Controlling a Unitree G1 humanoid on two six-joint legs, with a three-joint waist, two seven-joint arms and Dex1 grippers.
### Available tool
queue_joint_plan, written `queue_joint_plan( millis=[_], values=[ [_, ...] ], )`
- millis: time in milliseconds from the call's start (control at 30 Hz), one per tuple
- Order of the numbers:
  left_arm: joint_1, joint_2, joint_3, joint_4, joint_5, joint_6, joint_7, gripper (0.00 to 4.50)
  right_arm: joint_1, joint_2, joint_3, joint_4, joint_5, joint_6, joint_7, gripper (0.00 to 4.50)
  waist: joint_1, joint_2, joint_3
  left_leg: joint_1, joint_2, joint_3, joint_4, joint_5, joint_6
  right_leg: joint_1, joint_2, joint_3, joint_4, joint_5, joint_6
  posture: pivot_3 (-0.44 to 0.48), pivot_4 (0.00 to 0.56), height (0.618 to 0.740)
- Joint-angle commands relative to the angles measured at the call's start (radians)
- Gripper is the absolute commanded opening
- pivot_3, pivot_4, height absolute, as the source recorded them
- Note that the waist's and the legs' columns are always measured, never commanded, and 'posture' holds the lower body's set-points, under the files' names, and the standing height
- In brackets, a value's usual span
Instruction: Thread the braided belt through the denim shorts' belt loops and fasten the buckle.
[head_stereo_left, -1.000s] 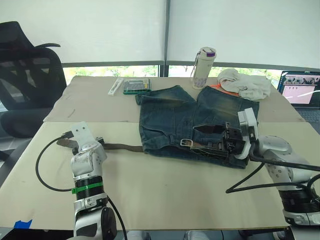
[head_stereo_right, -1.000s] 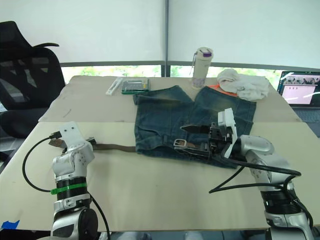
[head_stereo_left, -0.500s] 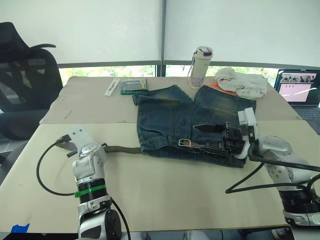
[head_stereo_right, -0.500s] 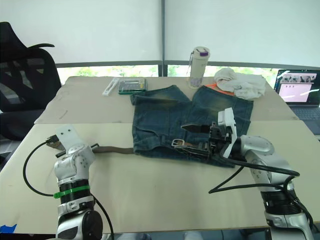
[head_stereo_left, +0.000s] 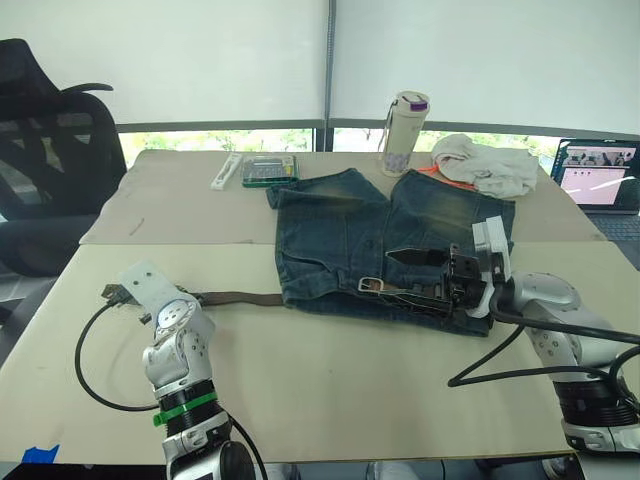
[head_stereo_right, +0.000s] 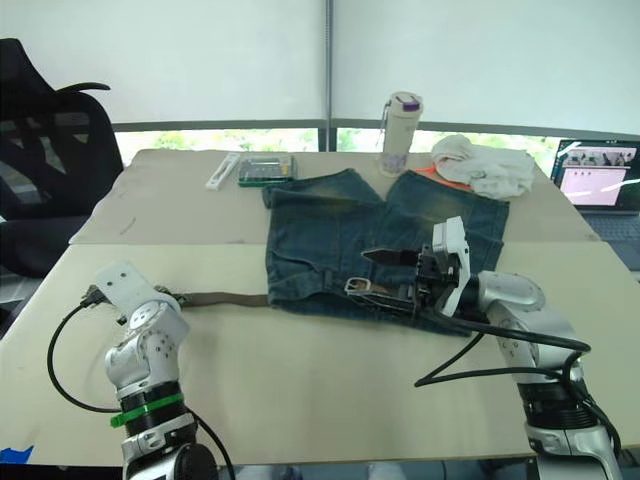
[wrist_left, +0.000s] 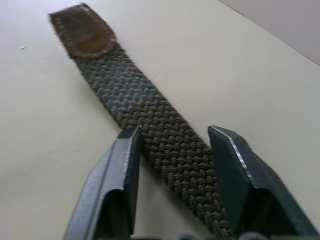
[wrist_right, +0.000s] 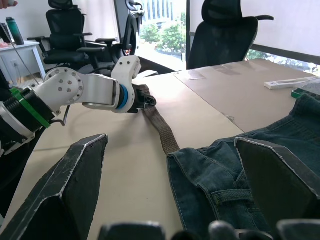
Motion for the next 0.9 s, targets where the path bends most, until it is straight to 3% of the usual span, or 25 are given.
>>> queue_joint_plan(
  millis=[33, 133, 467, 633, 900],
  values=[
    [-0.038, -0.001, 0.01, -0.051, 0.081, 0.083, 0.141, 3.55, -0.019, 0.007, -0.035, -0.018, 0.003, -0.031, 0.0, 4.5, 0.001, -0.002, 0.001, 0.0, 0.0, 0.0, 0.0, 0.0, 0.0, 0.0, 0.0, 0.0, 0.0, 0.0, 0.0, 0.0, 0.15, 0.737],
    [-0.064, -0.006, 0.004, -0.015, 0.091, 0.081, 0.162, 4.46, -0.019, 0.01, -0.033, -0.022, 0.001, -0.03, -0.002, 4.5, 0.005, -0.003, 0.002, -0.001, 0.0, -0.001, 0.0, 0.0, 0.0, 0.0, 0.0, -0.001, 0.0, 0.0, 0.0, 0.0, 0.15, 0.737],
    [-0.121, 0.018, 0.012, 0.192, 0.064, -0.002, 0.135, 4.46, -0.011, 0.012, -0.039, -0.042, 0.008, -0.019, -0.013, 4.5, 0.016, -0.003, 0.002, -0.002, 0.0, -0.001, 0.001, 0.0, 0.0, 0.0, 0.0, -0.002, 0.0, 0.0, 0.0, 0.0, 0.15, 0.737],
    [-0.155, 0.074, -0.038, 0.319, 0.076, 0.002, 0.071, 4.46, -0.008, 0.011, -0.034, -0.053, 0.018, -0.004, -0.013, 4.5, 0.026, -0.003, 0.002, -0.001, -0.001, -0.001, 0.001, 0.0, 0.0, 0.0, 0.0, -0.002, 0.001, 0.0, 0.0, 0.0, 0.15, 0.737],
    [-0.16, 0.104, -0.079, 0.369, 0.066, -0.077, 0.007, 4.46, -0.005, 0.009, -0.029, -0.061, 0.021, 0.003, -0.009, 4.5, 0.027, -0.003, 0.002, -0.001, -0.001, -0.001, 0.001, 0.001, 0.0, 0.0, 0.0, -0.003, 0.0, 0.001, -0.001, 0.0, 0.15, 0.737]
  ],
)
